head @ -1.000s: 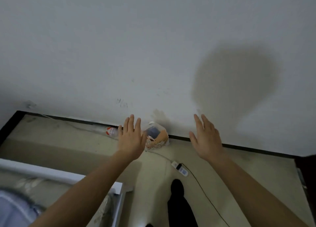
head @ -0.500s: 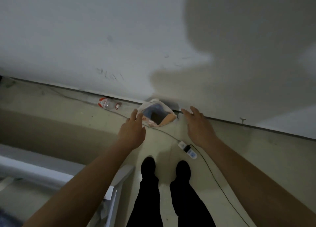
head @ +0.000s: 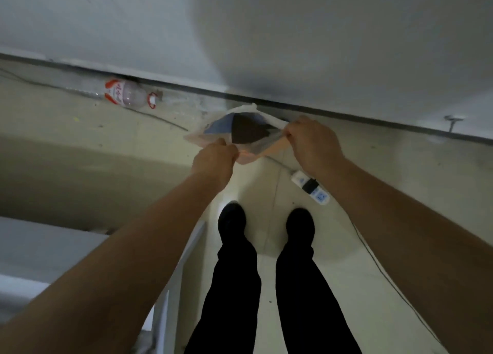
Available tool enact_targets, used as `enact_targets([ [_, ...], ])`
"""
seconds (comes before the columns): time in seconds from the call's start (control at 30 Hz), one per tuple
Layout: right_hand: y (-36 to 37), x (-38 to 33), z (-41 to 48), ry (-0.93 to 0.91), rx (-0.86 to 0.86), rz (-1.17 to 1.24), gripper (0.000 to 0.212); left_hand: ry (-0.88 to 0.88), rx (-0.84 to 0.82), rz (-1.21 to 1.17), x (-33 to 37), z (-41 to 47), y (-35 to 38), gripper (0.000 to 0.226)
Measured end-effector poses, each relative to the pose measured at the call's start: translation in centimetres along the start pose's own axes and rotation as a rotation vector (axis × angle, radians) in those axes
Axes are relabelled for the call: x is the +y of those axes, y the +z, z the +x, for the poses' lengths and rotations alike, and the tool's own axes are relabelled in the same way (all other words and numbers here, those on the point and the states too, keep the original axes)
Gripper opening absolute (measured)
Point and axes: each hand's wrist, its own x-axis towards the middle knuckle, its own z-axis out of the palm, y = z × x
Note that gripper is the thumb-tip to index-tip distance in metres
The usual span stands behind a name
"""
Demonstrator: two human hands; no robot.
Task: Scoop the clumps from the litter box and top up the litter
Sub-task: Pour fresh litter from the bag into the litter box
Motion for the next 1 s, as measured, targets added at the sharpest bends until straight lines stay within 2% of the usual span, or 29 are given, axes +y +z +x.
enact_targets([
  [0.07, -0.2, -0.2, -1.0, -0.001, 0.052, 0.034, 0.02, -0.055, 0.093, -0.08, -0.2, -0.8, 0.2, 0.026],
  [0.17, -1.6, -0.3, -2.9, 0.003, 0.149, 0.097, 0.023, -0.072, 0.233, -0.141, -0.1, -2.3, -1.2, 0.025],
  [0.33, -7.2, -1.9, -6.9, -0.001, 0.375, 0.208, 0.023, 0.099, 0.429, -0.229, 0.5, -5.5, -6.8, 0.019],
  [0.47, -12.6, -3.1, -12.0, 0.093, 0.471, 0.239, 0.02, 0.212, 0.439, -0.23, 3.1, -10.0, -12.2, 0.014],
  [0.63, -20.1, -4.2, -22.3, 0.283, 0.601, 0.225, 0.019, 0.418, 0.445, -0.277, 8.9, -17.6, -19.7, 0.029],
  [0.8, -25.6, -3.9, -34.3, 0.457, 0.753, 0.21, 0.022, 0.689, 0.453, -0.262, 16.2, -23.9, -26.0, 0.029],
  [0.9, -29.1, -3.8, -42.1, 0.552, 0.905, 0.183, 0.021, 0.898, 0.502, -0.23, 21.9, -27.7, -30.1, 0.029],
  [1.0, -31.9, -3.7, -49.6, 0.67, 0.978, 0.2, 0.022, 1.106, 0.564, -0.23, 28.2, -32.3, -33.7, 0.032],
])
